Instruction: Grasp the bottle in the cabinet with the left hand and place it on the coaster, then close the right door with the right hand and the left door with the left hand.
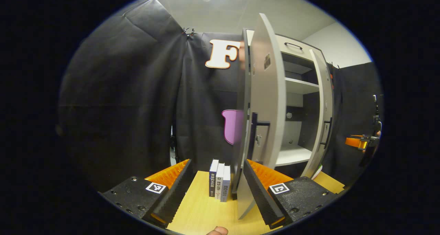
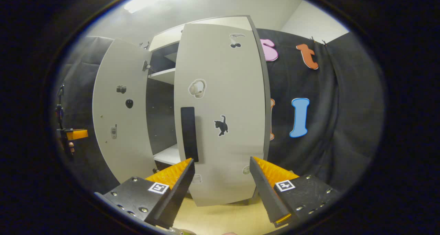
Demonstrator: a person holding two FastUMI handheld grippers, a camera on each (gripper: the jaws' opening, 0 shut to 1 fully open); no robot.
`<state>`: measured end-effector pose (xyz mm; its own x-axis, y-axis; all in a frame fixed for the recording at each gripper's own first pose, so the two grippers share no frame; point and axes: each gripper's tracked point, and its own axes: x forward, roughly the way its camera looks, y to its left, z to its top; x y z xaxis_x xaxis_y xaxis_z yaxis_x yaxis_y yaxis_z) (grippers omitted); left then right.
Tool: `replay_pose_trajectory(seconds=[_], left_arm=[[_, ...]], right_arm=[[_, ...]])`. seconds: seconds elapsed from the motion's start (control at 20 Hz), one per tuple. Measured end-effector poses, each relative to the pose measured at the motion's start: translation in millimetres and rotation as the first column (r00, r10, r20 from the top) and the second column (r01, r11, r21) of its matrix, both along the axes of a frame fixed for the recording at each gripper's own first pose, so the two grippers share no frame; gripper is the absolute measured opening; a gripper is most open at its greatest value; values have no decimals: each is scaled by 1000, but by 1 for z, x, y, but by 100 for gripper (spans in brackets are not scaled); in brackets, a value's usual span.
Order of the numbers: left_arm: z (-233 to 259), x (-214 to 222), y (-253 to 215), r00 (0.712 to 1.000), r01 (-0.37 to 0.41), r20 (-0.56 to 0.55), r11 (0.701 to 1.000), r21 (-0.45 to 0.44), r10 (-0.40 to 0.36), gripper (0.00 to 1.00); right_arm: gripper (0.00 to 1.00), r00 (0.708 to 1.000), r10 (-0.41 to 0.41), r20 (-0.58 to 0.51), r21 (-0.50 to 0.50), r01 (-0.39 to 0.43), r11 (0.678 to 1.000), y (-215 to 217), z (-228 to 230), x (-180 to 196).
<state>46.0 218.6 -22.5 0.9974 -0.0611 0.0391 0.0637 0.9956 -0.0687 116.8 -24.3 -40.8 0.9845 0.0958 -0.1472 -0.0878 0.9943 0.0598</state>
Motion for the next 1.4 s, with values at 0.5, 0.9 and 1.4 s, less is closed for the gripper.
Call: replay_pose_trajectory(seconds=[0.5,0.9,1.4], left_arm=[[42,63,32,998,10,66,1000,-9,-9,95],[58,72,-28,978,136,147,986,99,-150,87],[43,65,-29,997,24,72,992,-123,-15,93]], right_arm=[[97,996,-77,34,12,76,997,7,18,-20],[97,992,-111,53,-19,112,994,18,19,-42],[97,997,-69,41,-29,70,997,6,27,-77]])
